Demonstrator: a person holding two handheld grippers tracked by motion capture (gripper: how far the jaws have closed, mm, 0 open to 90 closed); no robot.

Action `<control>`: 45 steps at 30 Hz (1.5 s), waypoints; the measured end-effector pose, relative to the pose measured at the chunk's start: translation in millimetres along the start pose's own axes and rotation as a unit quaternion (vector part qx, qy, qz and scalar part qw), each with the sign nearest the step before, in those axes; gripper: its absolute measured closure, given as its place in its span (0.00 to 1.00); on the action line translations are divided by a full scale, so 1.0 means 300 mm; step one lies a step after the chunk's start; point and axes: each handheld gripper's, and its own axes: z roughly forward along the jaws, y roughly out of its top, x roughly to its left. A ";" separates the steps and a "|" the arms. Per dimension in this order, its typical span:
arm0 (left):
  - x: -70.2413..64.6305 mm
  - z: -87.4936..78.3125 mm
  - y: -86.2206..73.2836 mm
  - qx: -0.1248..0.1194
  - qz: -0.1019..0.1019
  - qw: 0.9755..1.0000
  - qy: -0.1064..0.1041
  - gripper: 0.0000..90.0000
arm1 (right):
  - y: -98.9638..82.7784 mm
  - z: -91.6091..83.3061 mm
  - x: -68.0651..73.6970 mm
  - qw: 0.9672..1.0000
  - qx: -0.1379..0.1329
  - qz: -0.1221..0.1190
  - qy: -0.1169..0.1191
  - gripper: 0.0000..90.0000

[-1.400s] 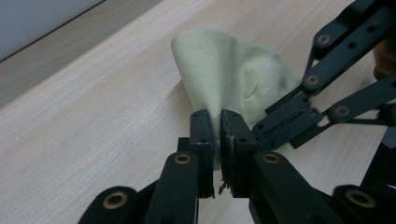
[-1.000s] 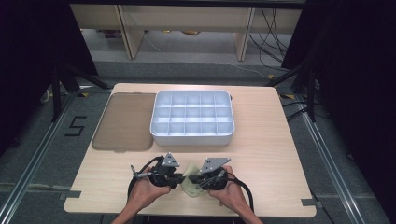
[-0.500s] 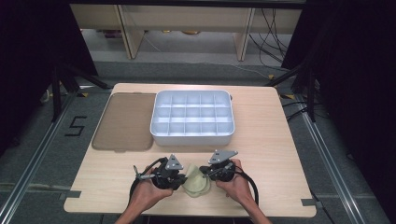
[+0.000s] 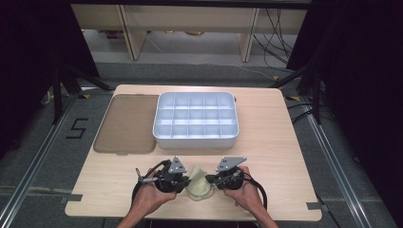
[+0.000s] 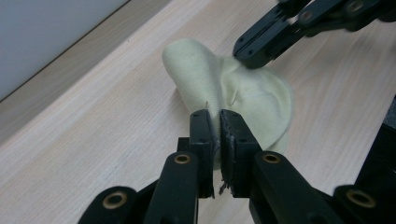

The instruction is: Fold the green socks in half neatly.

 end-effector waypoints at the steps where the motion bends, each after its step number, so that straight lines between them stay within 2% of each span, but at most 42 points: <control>1: -0.006 -0.002 0.003 0.001 0.005 1.000 0.000 0.93 | -0.002 0.006 -0.001 1.000 0.003 0.001 0.002 1.00; 2: -0.010 -0.002 0.005 -0.001 0.009 1.000 -0.003 0.93 | -0.004 0.013 0.002 1.000 0.007 0.007 0.005 1.00; 4: -0.023 0.001 0.009 -0.006 0.010 1.000 0.002 0.93 | -0.006 0.023 -0.002 1.000 0.011 0.004 0.004 1.00; 9: -0.059 0.005 0.022 -0.015 0.027 0.999 -0.006 0.93 | -0.009 0.018 -0.006 1.000 0.010 0.011 0.008 0.99; 15: -0.113 0.040 0.038 0.003 0.060 0.998 -0.010 0.92 | -0.011 0.000 -0.021 1.000 0.002 0.021 0.005 0.99; 17: -0.130 0.058 0.037 0.006 0.062 0.998 -0.011 0.92 | -0.017 -0.013 -0.032 1.000 -0.005 0.026 0.002 0.99; 18: -0.134 0.064 0.038 0.014 0.074 0.997 -0.011 0.92 | -0.018 -0.020 -0.037 1.000 -0.007 0.028 0.000 0.99; 22: -0.153 0.093 0.040 0.022 0.080 0.996 -0.014 0.92 | -0.021 -0.048 -0.058 0.999 -0.014 0.036 -0.003 0.99; 23: -0.153 0.100 0.042 0.028 0.090 0.995 -0.019 0.92 | -0.021 -0.054 -0.061 0.999 -0.016 0.038 -0.005 0.99; 24: -0.157 0.108 0.039 0.026 0.093 0.995 -0.014 0.92 | -0.021 -0.060 -0.065 0.999 -0.020 0.039 -0.007 0.99; 25: -0.164 0.117 0.035 0.028 0.087 0.996 -0.015 0.92 | -0.020 -0.067 -0.068 0.999 -0.025 0.039 -0.010 0.99; 26: -0.164 0.123 0.034 0.029 0.096 0.995 -0.015 0.92 | -0.018 -0.075 -0.067 0.999 -0.031 0.039 -0.012 0.99; 27: -0.169 0.130 0.031 0.031 0.087 0.996 -0.013 0.92 | -0.013 -0.085 -0.059 0.998 -0.032 0.047 -0.007 0.99; 29: -0.176 0.138 0.032 0.032 0.086 0.996 -0.013 0.91 | -0.002 -0.099 -0.056 0.998 -0.048 0.032 -0.008 0.99; 31: -0.178 0.140 0.035 0.032 0.098 0.995 -0.010 0.91 | 0.007 -0.108 -0.042 0.998 -0.051 0.040 0.003 0.99; 32: -0.178 0.143 0.035 0.033 0.096 0.995 -0.008 0.91 | 0.012 -0.107 -0.044 0.998 -0.058 0.023 0.003 0.99; 33: -0.178 0.144 0.034 0.030 0.089 0.996 -0.012 0.91 | 0.016 -0.107 -0.038 0.998 -0.057 0.026 0.009 0.99; 34: -0.175 0.143 0.034 0.030 0.092 0.995 -0.012 0.91 | 0.019 -0.107 -0.032 0.998 -0.057 0.031 0.012 0.99; 35: -0.173 0.142 0.033 0.031 0.093 0.995 -0.010 0.91 | 0.023 -0.103 -0.031 0.998 -0.064 0.023 0.016 0.99; 36: -0.175 0.144 0.031 0.031 0.085 0.996 -0.011 0.91 | 0.024 -0.098 -0.029 0.997 -0.064 0.024 0.021 0.99; 37: -0.174 0.142 0.033 0.036 0.087 0.995 -0.016 0.91 | 0.025 -0.097 -0.020 0.997 -0.058 0.039 0.025 0.99; 38: -0.173 0.143 0.032 0.035 0.085 0.996 -0.016 0.91 | 0.026 -0.090 -0.022 0.997 -0.064 0.032 0.026 0.99; 39: -0.173 0.144 0.031 0.034 0.082 0.996 -0.018 0.91 | 0.026 -0.081 -0.013 0.997 -0.061 0.040 0.032 0.99; 40: -0.173 0.143 0.031 0.029 0.087 0.996 -0.017 0.91 | 0.027 -0.076 -0.014 0.997 -0.057 0.032 0.037 0.99; 42: -0.170 0.141 0.032 0.035 0.090 0.995 -0.016 0.91 | 0.027 -0.055 -0.008 0.998 -0.050 0.019 0.043 0.99; 43: -0.169 0.141 0.032 0.036 0.090 0.995 -0.016 0.90 | 0.026 -0.051 -0.007 0.998 -0.045 0.016 0.041 0.99; 44: -0.173 0.142 0.029 0.026 0.084 0.996 -0.017 0.90 | 0.023 -0.042 -0.008 0.999 -0.035 0.012 0.033 1.00; 45: -0.168 0.140 0.031 0.031 0.088 0.995 -0.018 0.89 | 0.018 -0.033 -0.012 0.999 -0.022 0.012 0.026 1.00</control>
